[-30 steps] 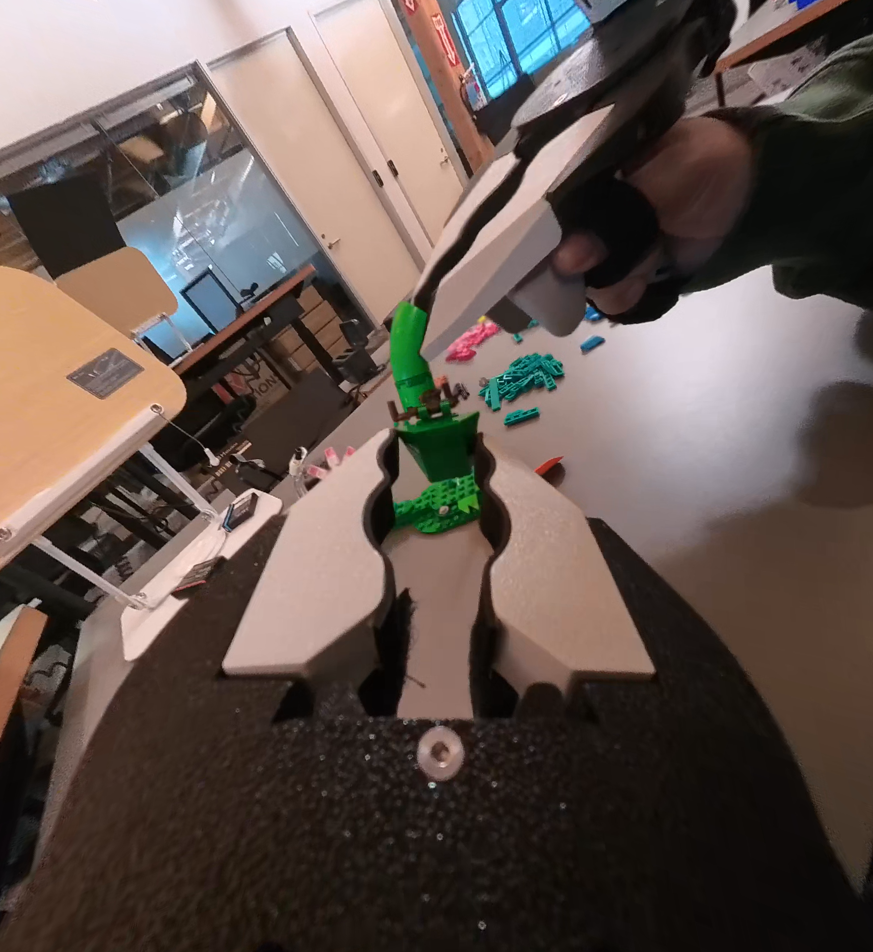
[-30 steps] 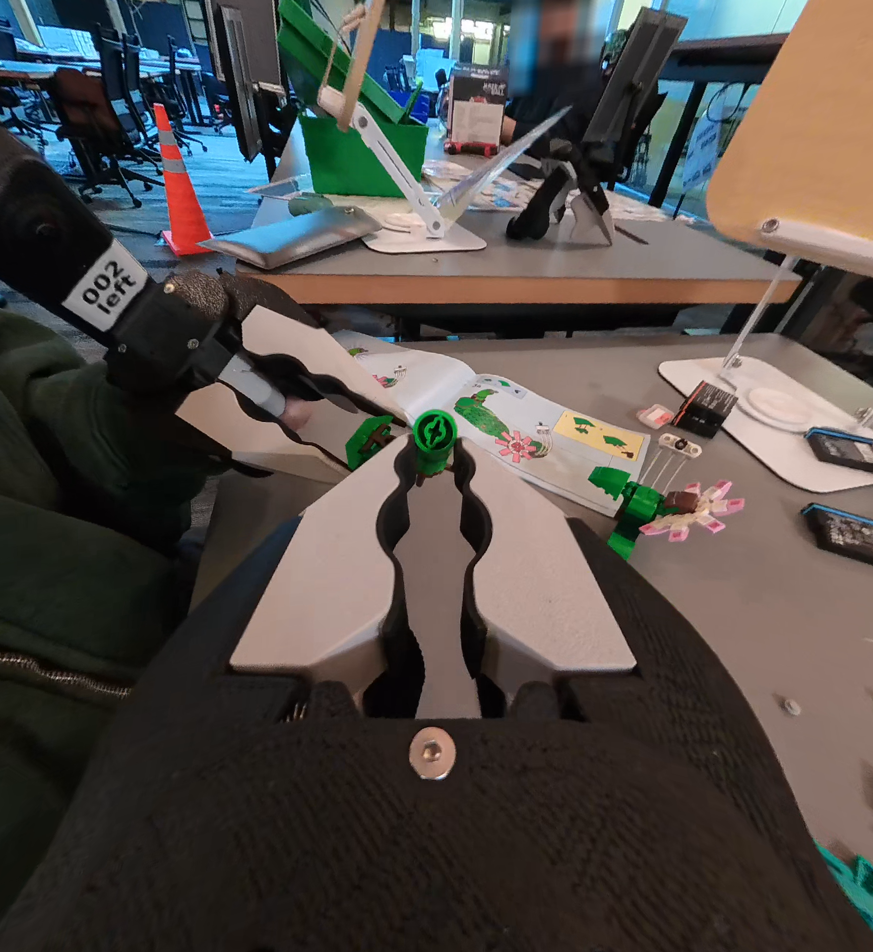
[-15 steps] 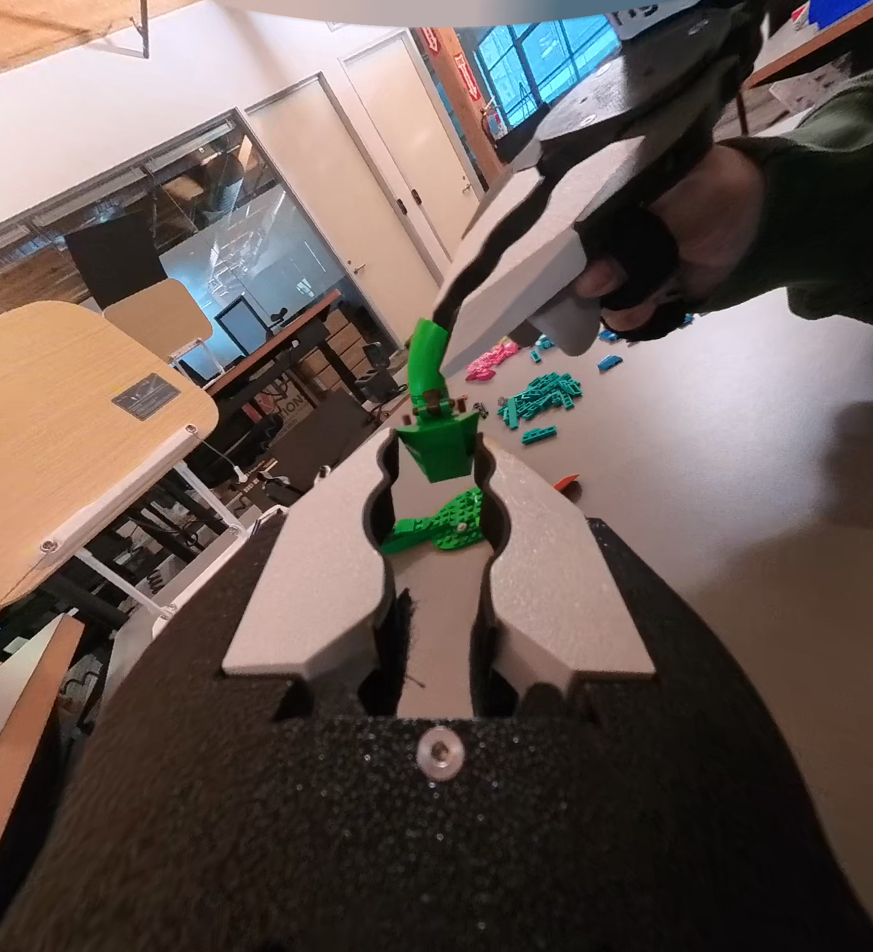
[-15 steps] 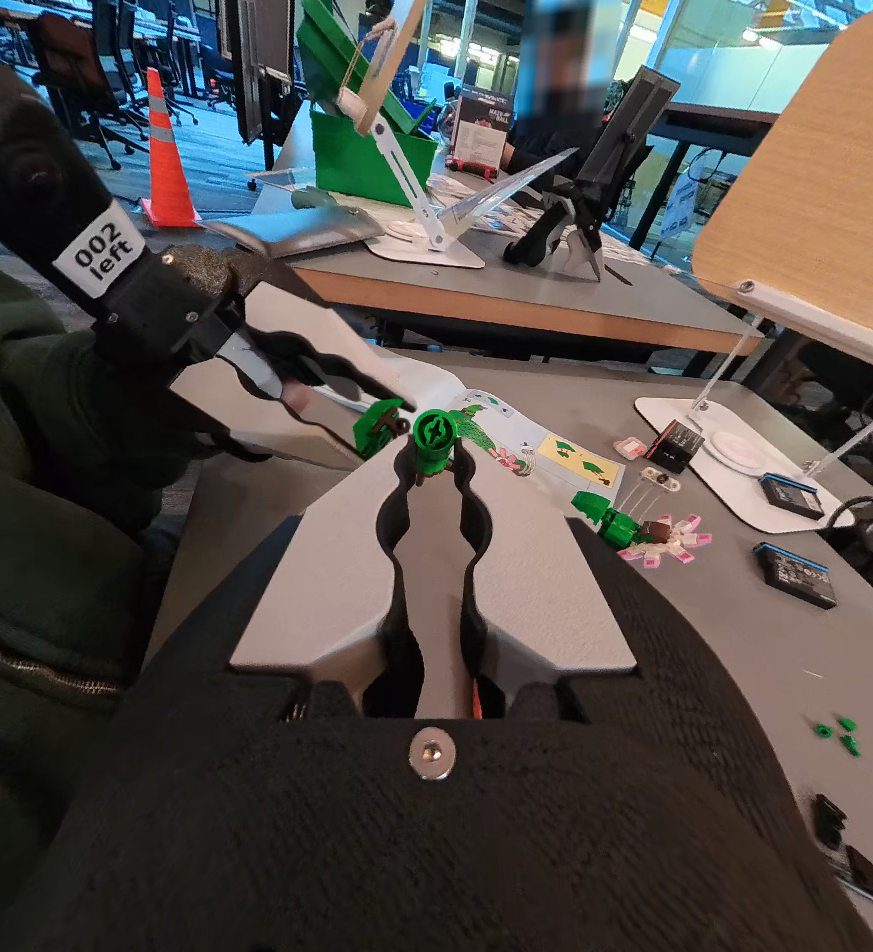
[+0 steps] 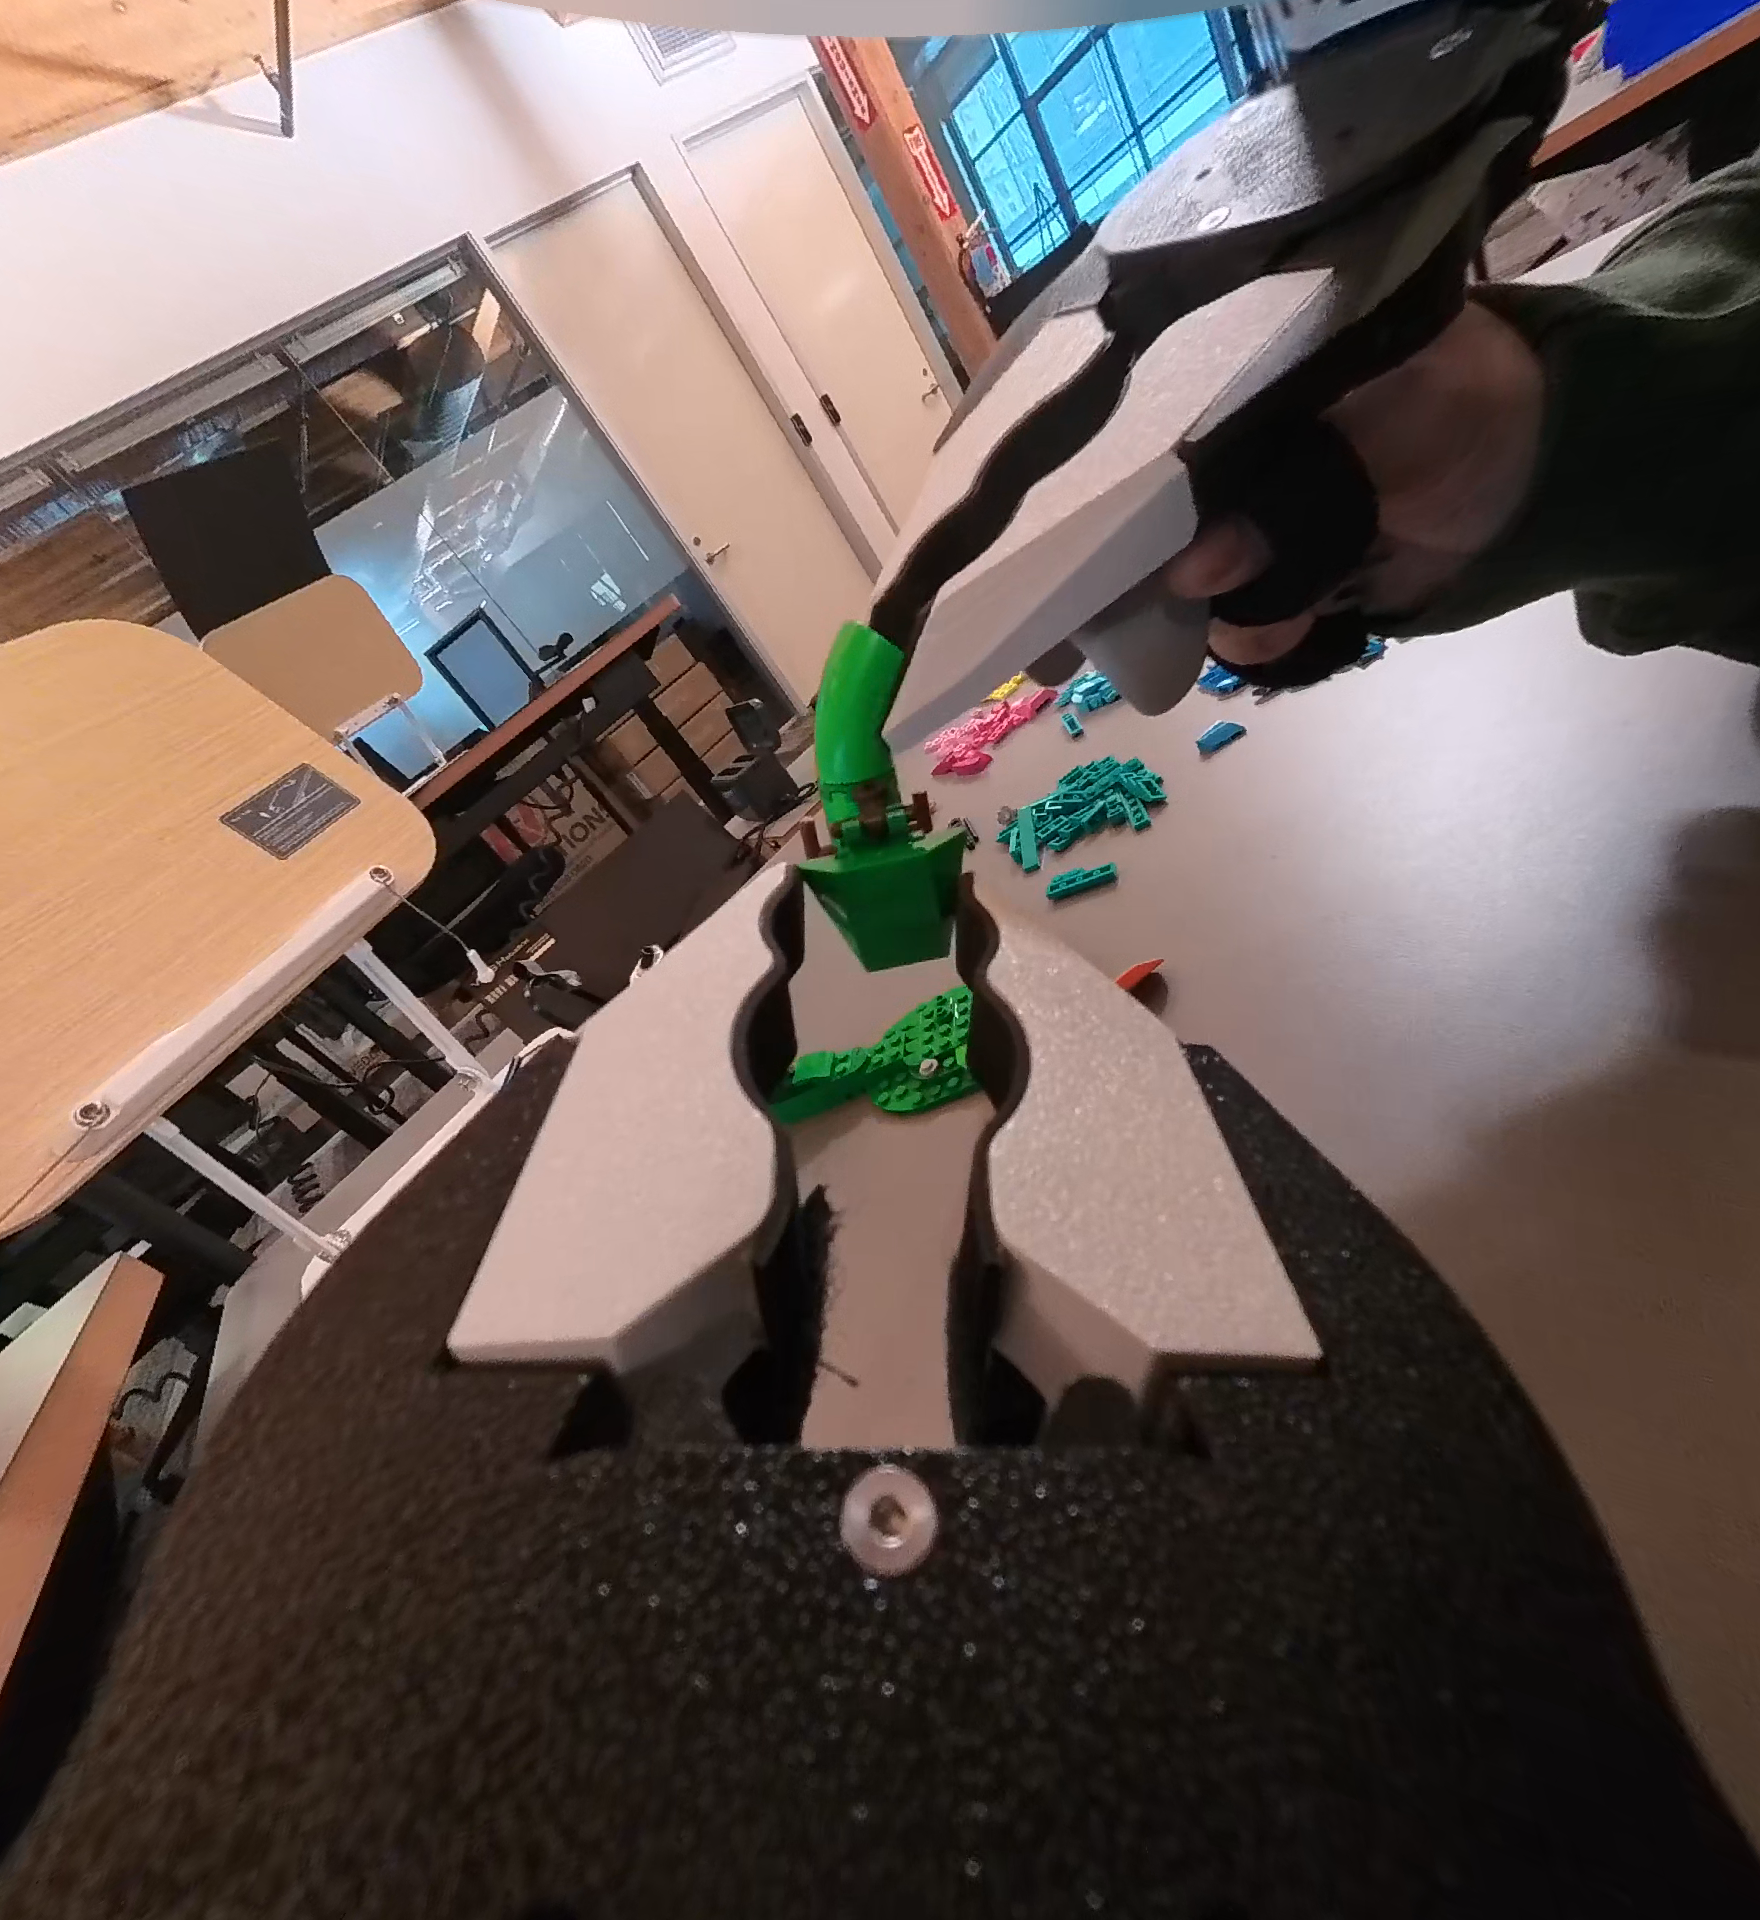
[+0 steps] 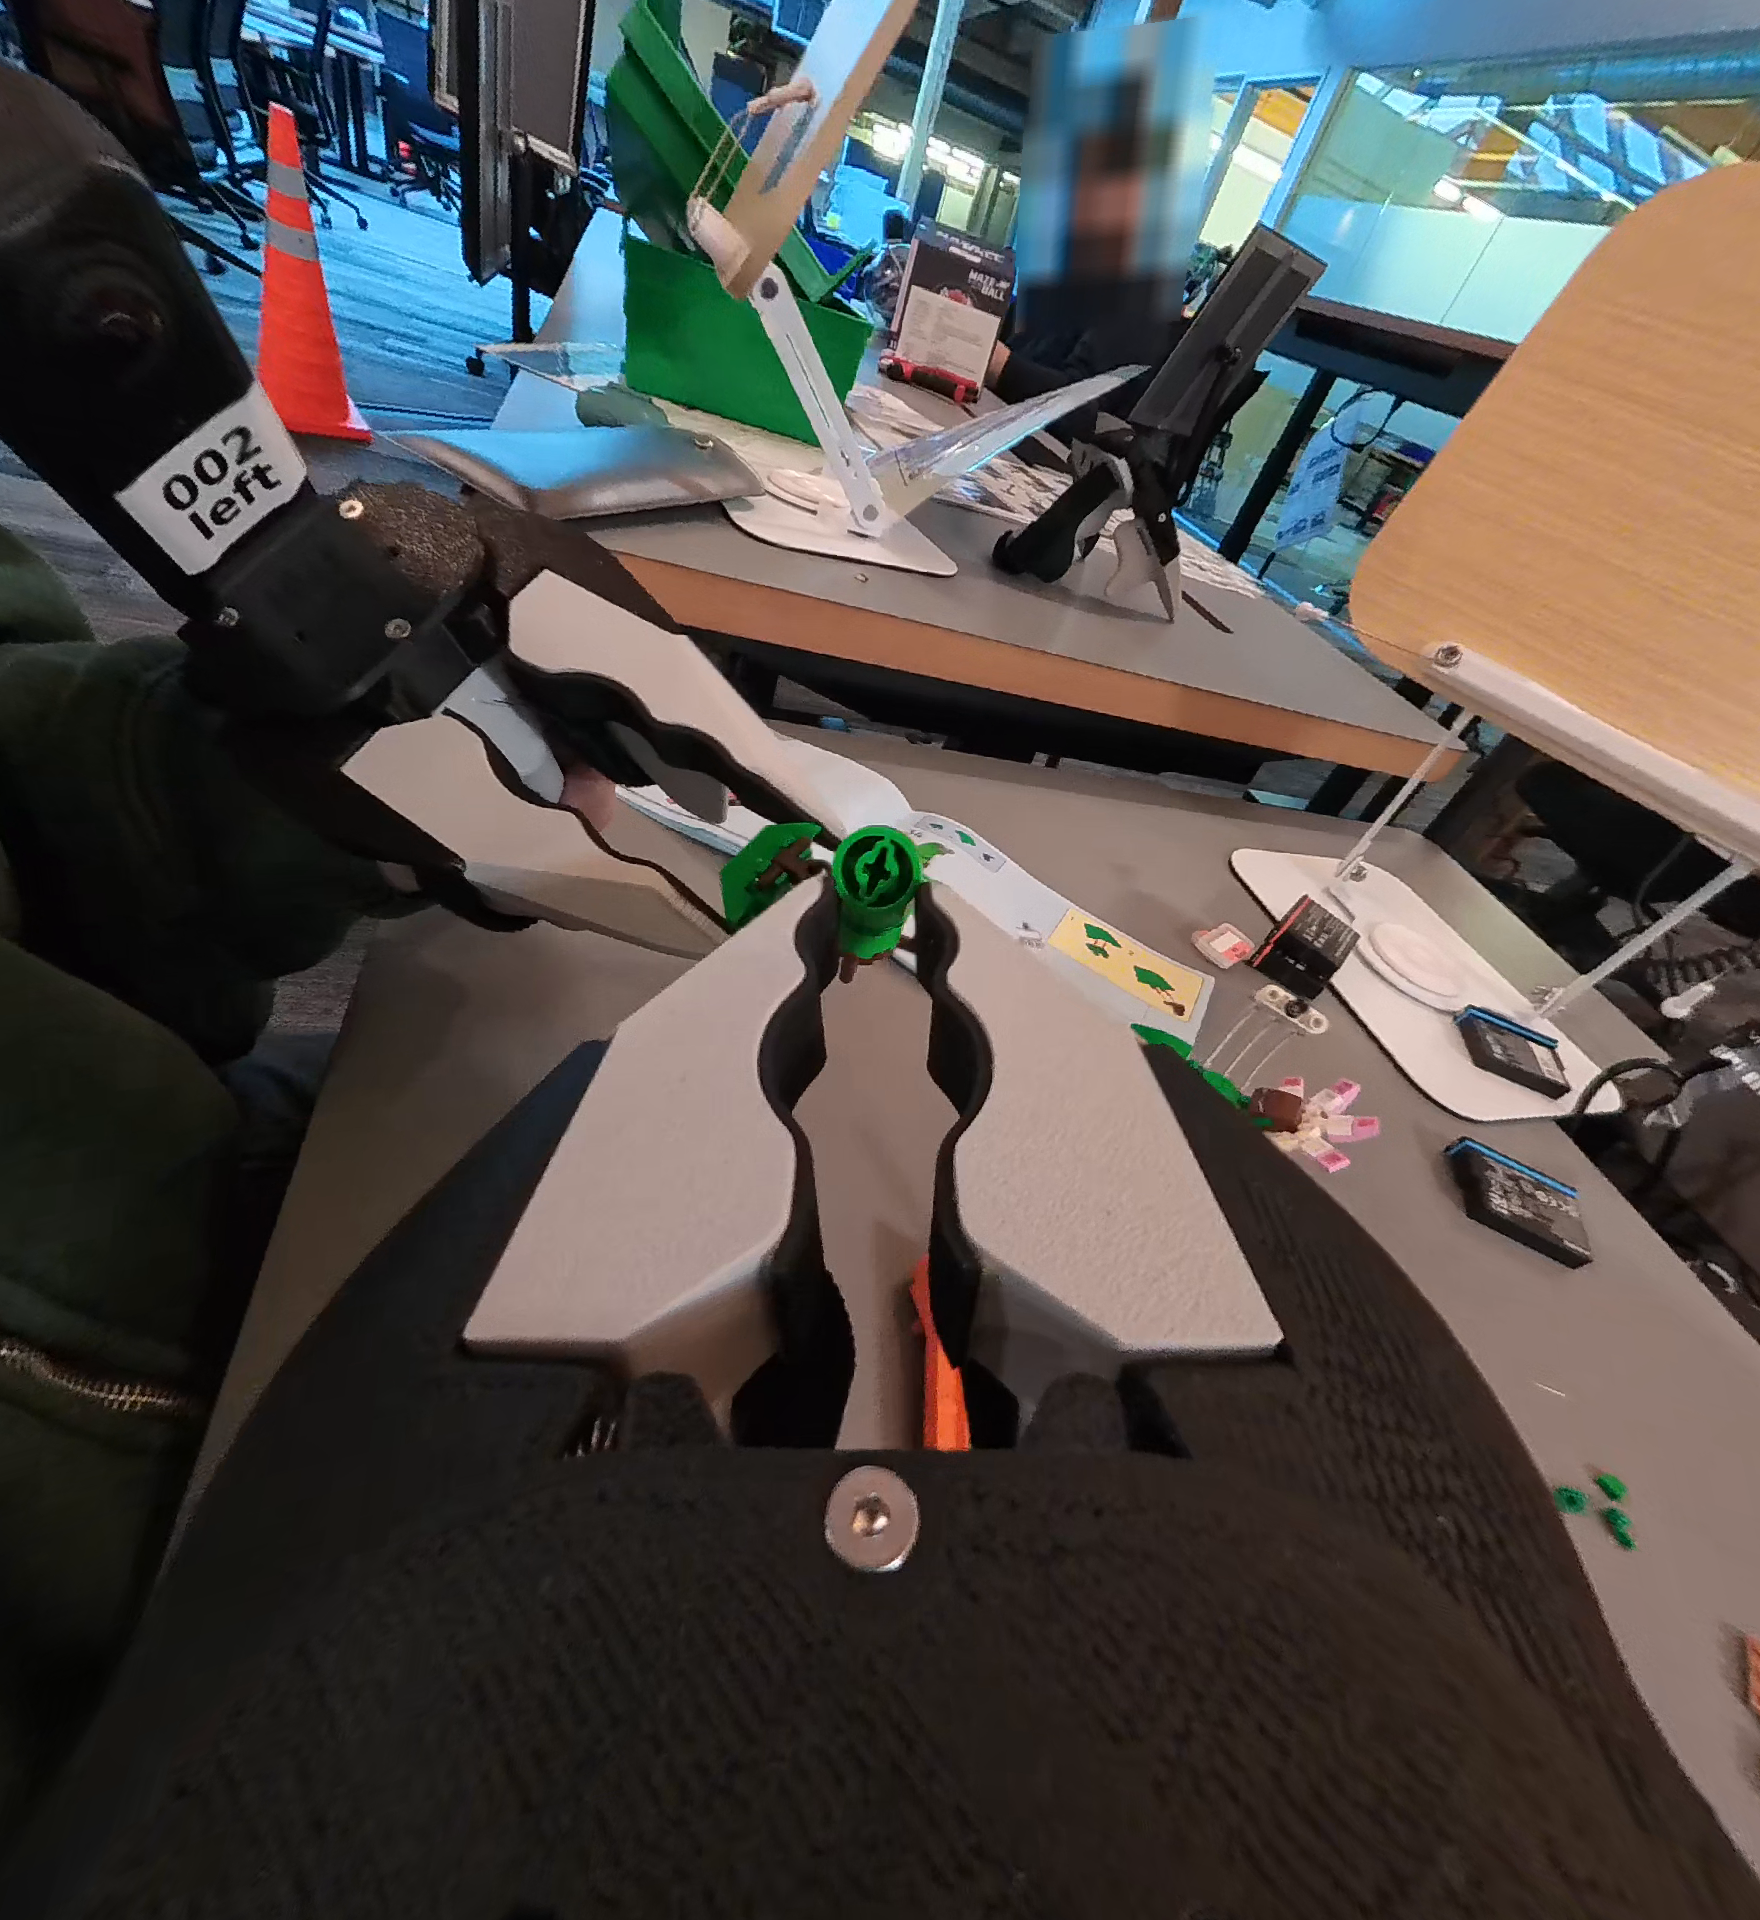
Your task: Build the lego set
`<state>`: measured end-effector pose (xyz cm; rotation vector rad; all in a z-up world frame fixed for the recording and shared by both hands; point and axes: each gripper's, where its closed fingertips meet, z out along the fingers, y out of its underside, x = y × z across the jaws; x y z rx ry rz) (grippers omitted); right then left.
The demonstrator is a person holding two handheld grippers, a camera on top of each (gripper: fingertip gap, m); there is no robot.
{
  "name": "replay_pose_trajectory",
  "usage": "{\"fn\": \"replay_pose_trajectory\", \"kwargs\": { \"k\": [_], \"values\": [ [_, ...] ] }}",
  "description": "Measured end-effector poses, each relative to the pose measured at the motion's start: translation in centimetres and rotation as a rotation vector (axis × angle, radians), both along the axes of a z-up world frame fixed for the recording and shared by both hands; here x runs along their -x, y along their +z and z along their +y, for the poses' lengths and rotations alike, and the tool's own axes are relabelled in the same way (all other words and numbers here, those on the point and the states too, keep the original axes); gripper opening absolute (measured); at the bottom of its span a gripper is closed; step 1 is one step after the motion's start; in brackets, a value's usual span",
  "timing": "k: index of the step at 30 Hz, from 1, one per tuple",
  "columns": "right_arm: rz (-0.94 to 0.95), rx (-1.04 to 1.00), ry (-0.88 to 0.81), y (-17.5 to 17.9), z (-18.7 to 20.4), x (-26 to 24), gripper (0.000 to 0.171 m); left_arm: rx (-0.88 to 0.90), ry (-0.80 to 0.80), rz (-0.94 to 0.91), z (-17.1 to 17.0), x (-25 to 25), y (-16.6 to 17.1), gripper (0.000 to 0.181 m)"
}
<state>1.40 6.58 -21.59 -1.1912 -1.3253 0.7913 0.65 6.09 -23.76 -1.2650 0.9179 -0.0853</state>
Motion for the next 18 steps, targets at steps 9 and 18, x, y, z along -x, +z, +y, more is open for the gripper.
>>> {"fn": "replay_pose_trajectory", "kwargs": {
  "k": [9, 18],
  "values": [
    [0.014, -0.069, -0.013, 0.27, -0.29, 0.01, 0.013, -0.017, -0.007, 0.004, -0.16, 0.04, 0.18, 0.026],
    [0.046, -0.161, -0.024, 0.80, -0.78, -0.08, 0.012, -0.040, -0.017, 0.008, -0.41, 0.03, 0.52, 0.026]
  ]
}}
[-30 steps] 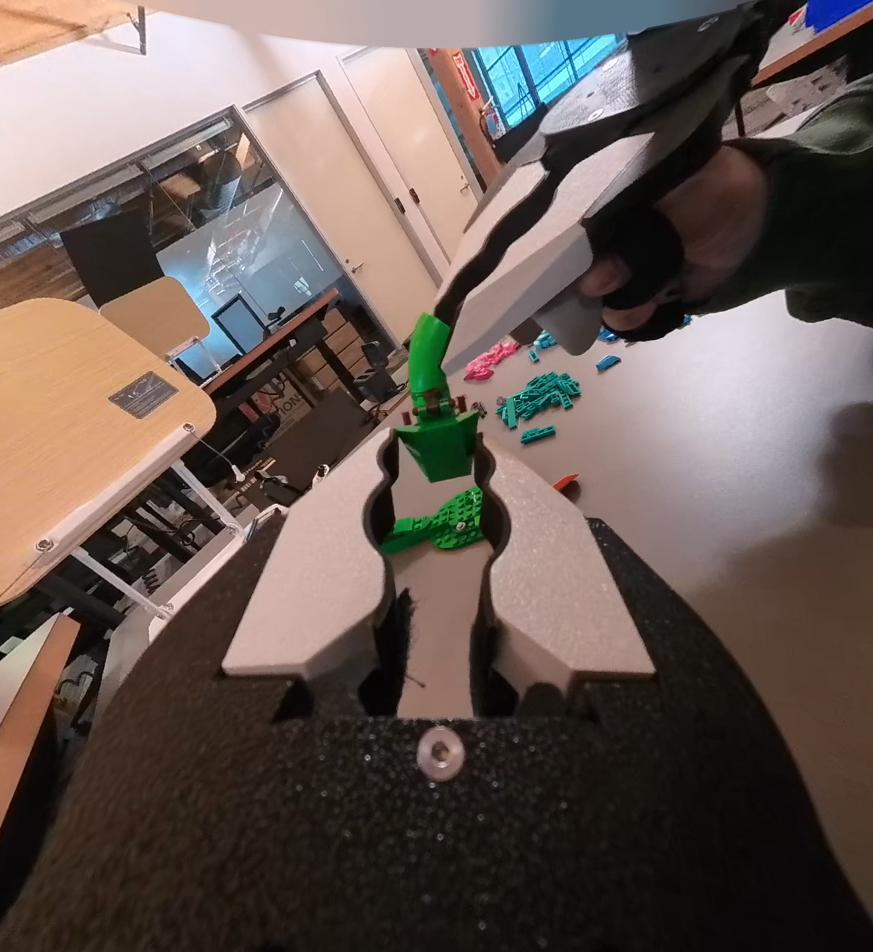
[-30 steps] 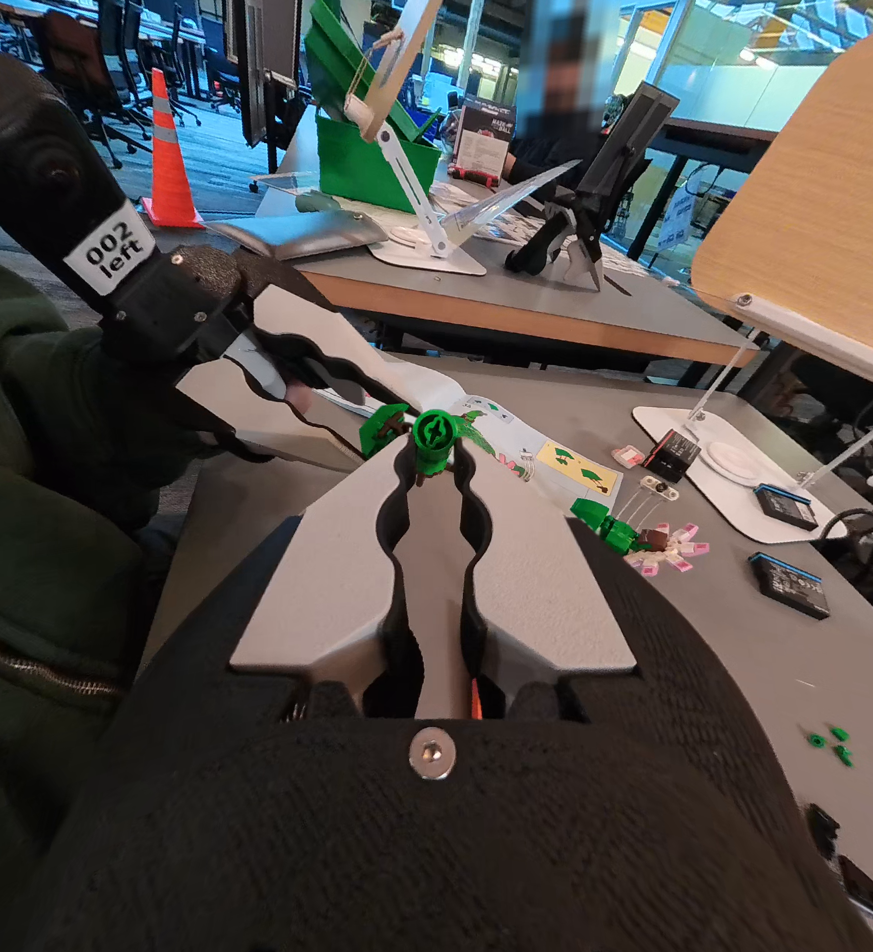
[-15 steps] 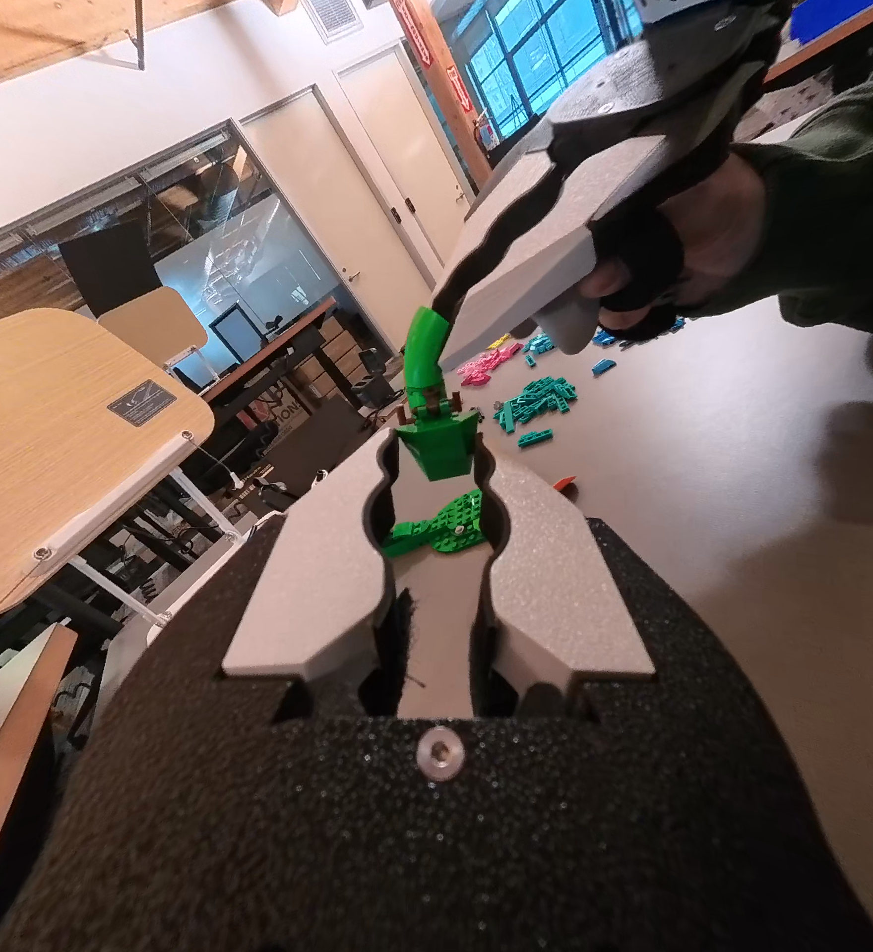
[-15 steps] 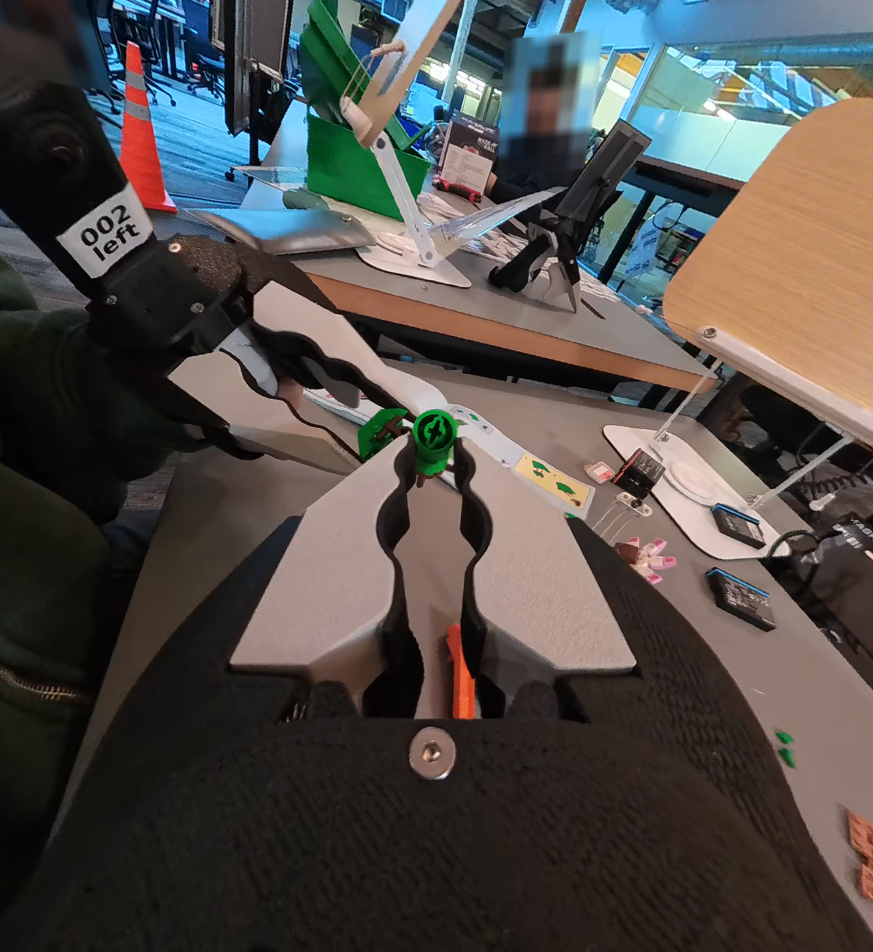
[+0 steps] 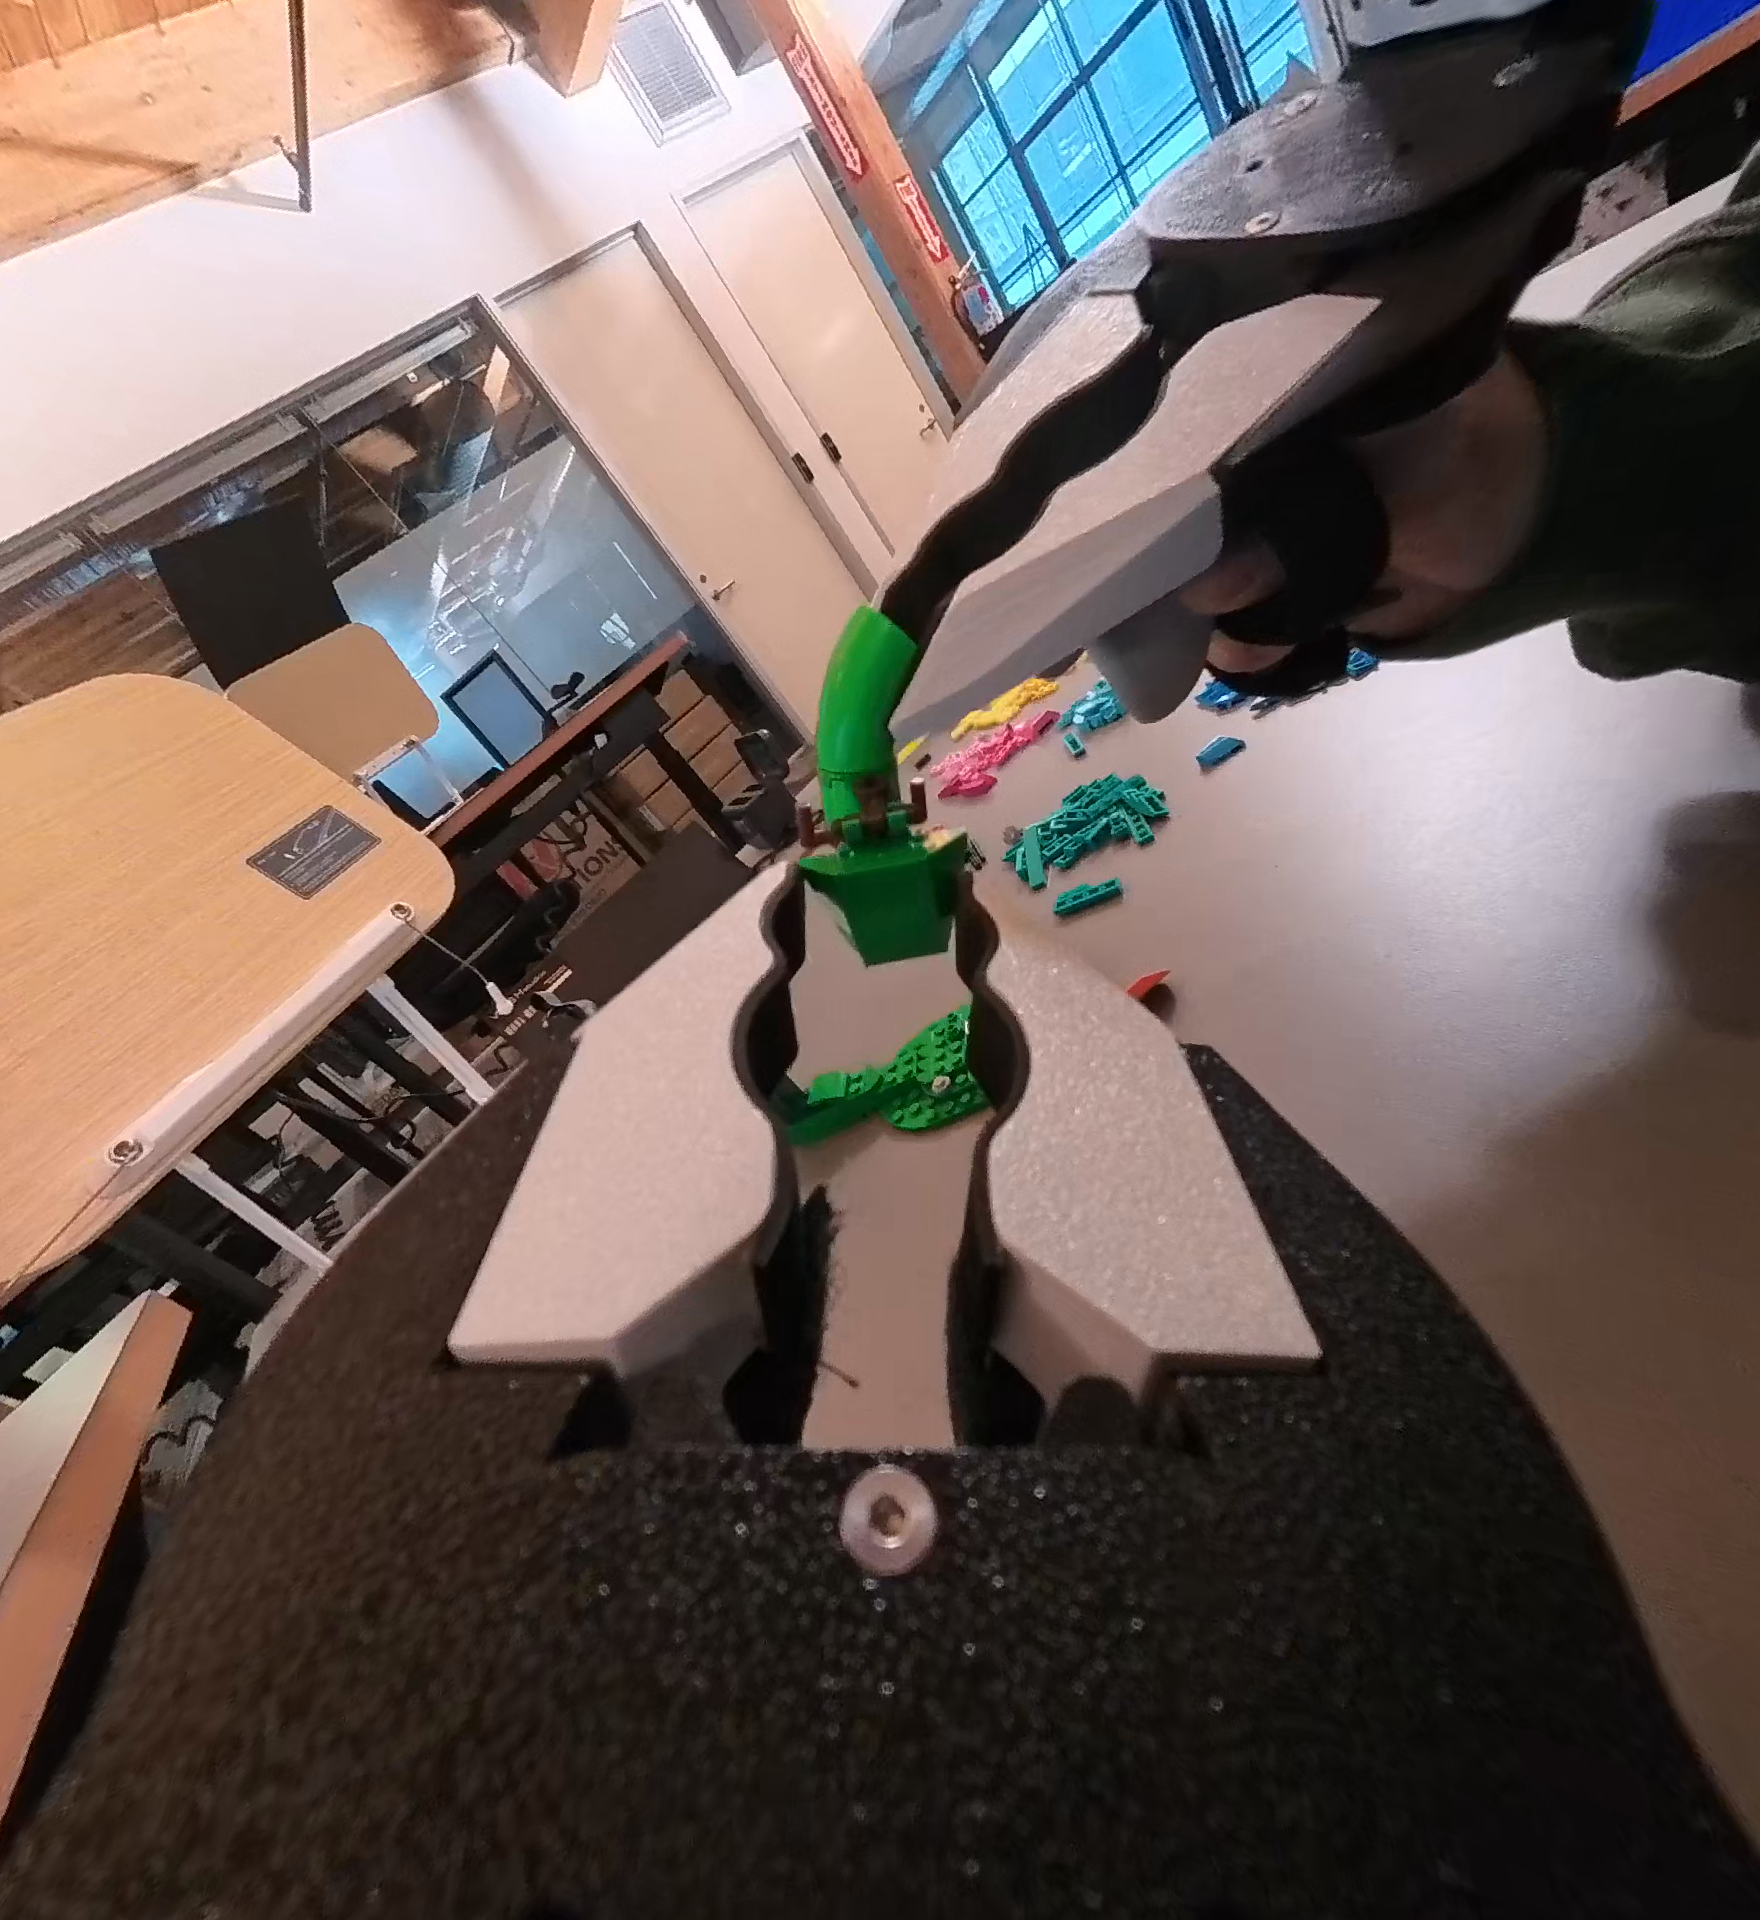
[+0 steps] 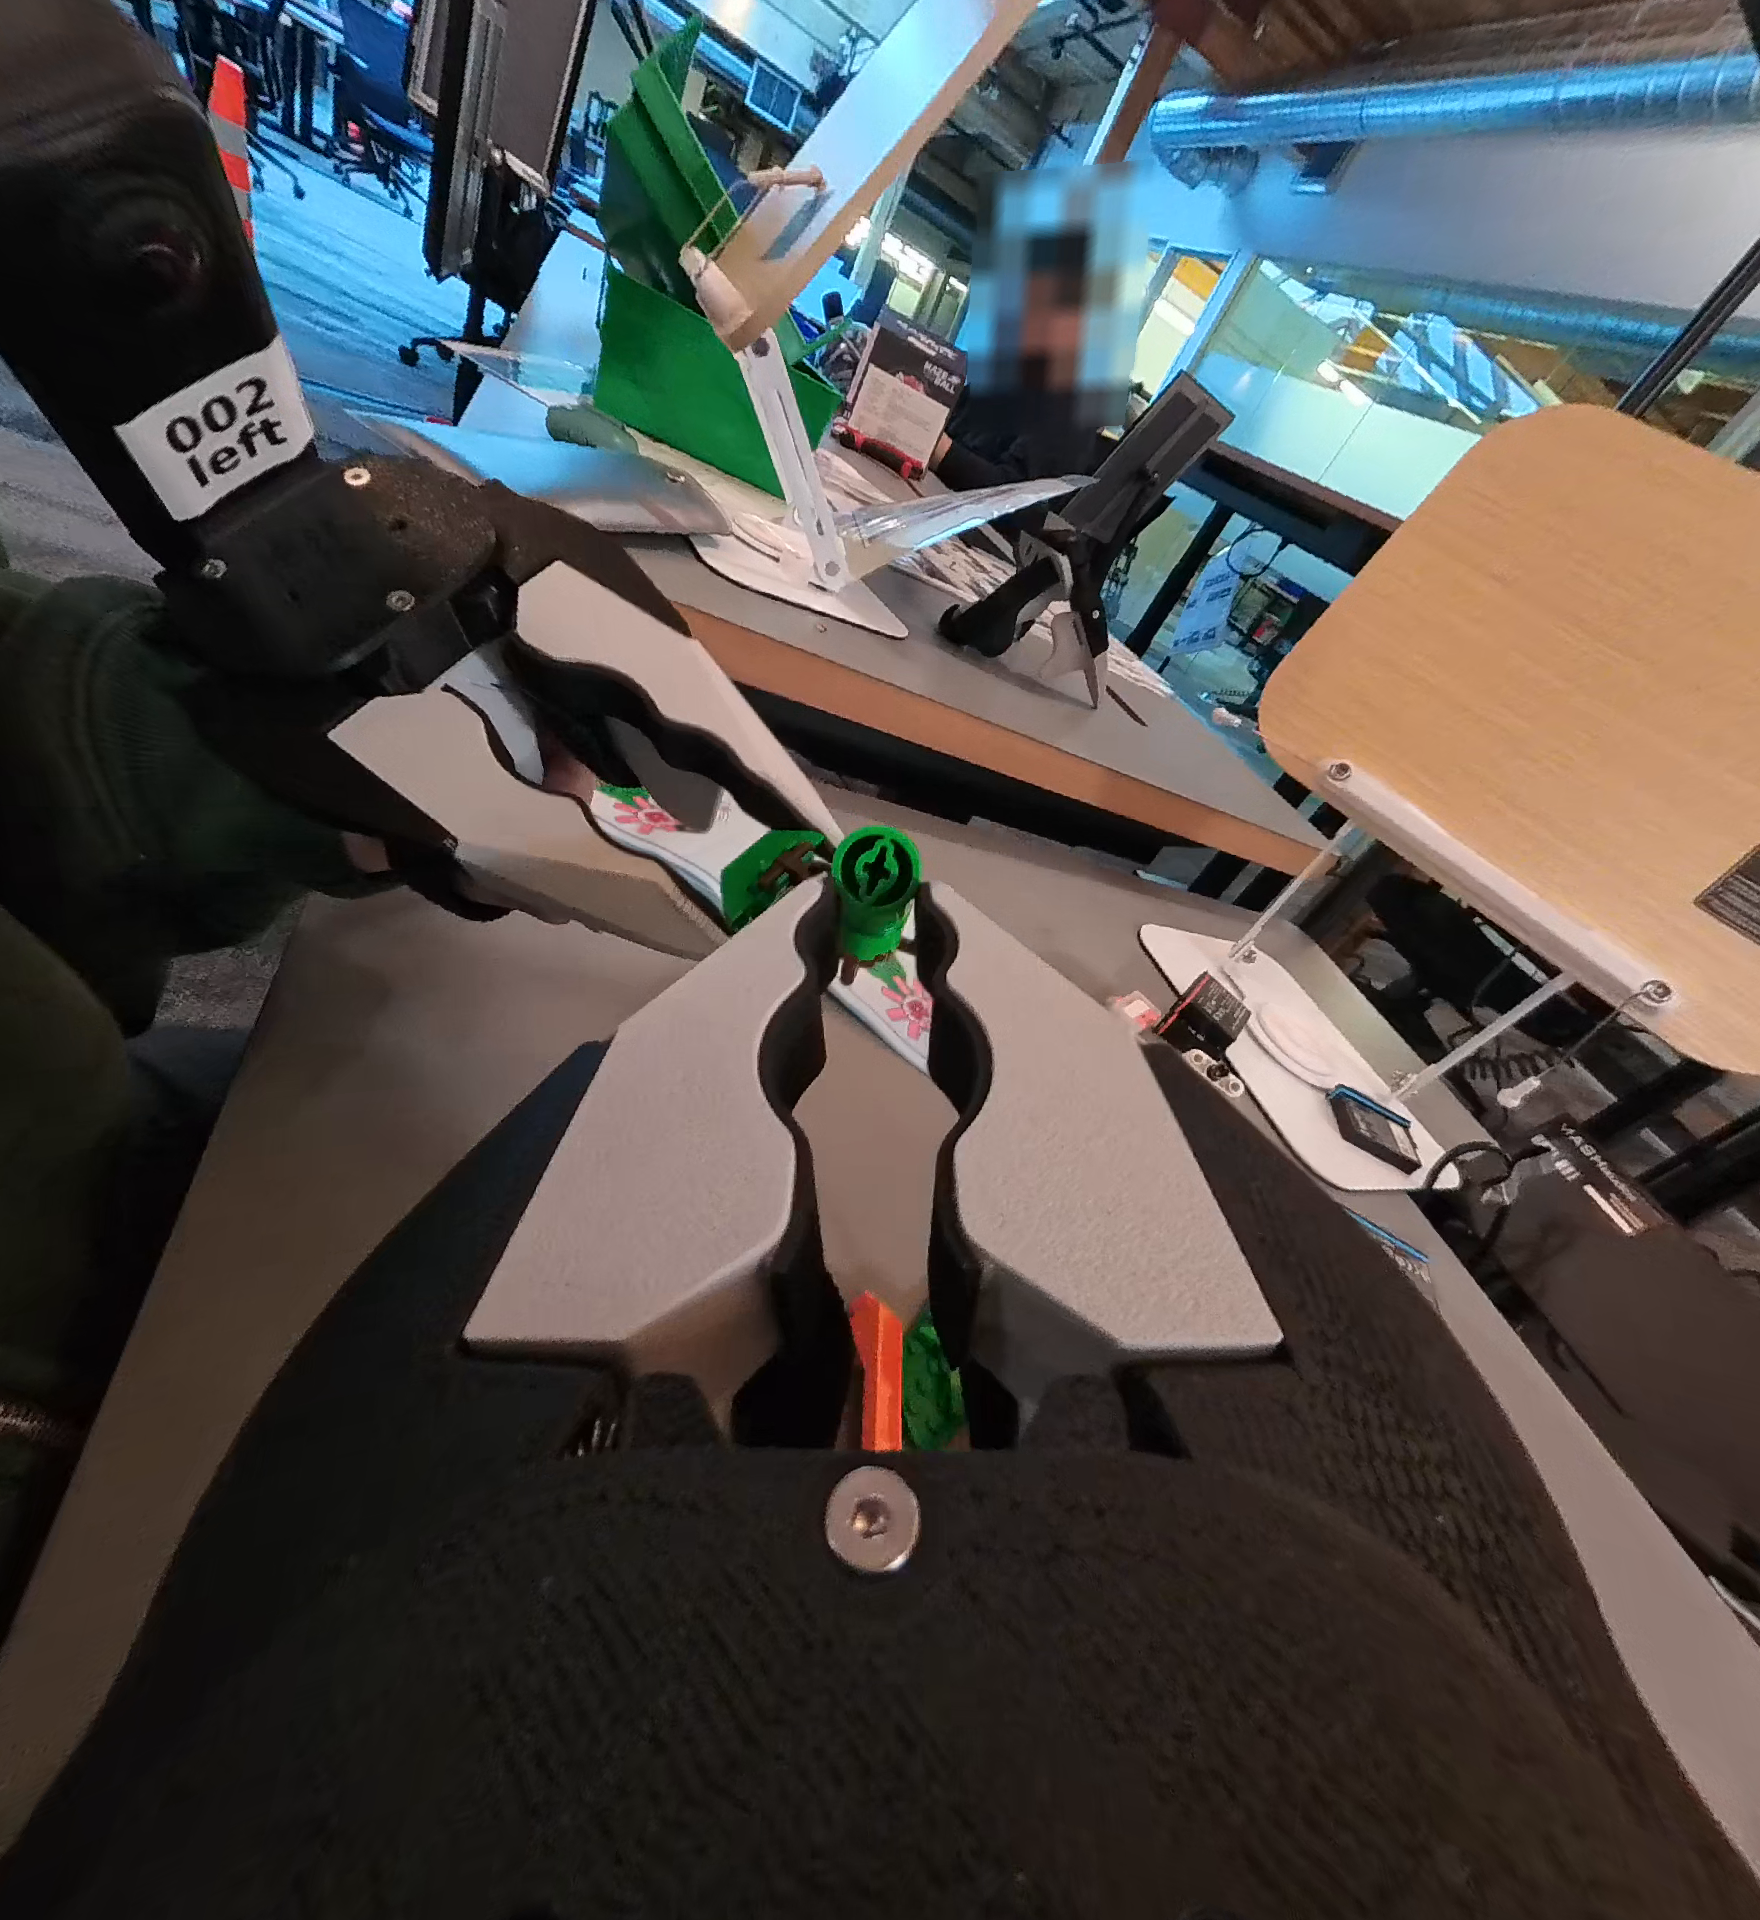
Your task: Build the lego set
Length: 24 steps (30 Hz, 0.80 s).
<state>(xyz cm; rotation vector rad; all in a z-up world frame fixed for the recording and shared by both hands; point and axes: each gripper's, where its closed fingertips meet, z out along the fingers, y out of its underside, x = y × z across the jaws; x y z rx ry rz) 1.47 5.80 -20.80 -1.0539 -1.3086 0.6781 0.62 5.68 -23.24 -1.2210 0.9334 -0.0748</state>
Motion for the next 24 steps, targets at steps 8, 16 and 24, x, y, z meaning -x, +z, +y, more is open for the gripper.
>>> {"fn": "replay_pose_trajectory", "kwargs": {
  "k": [8, 16, 24],
  "values": [
    [0.030, 0.007, 0.022, 0.3, -0.3, -0.1, 0.012, 0.001, -0.006, 0.017, 0.0, -0.1, -0.2, 0.024],
    [0.032, 0.036, 0.026, 0.0, 0.1, -0.2, 0.011, 0.023, 0.007, 0.020, 0.3, -0.2, -0.5, 0.024],
    [0.064, 0.172, 0.050, -0.8, 1.0, -0.3, 0.011, 0.109, 0.006, -0.002, 0.7, -0.2, -1.1, 0.024]
  ]
}}
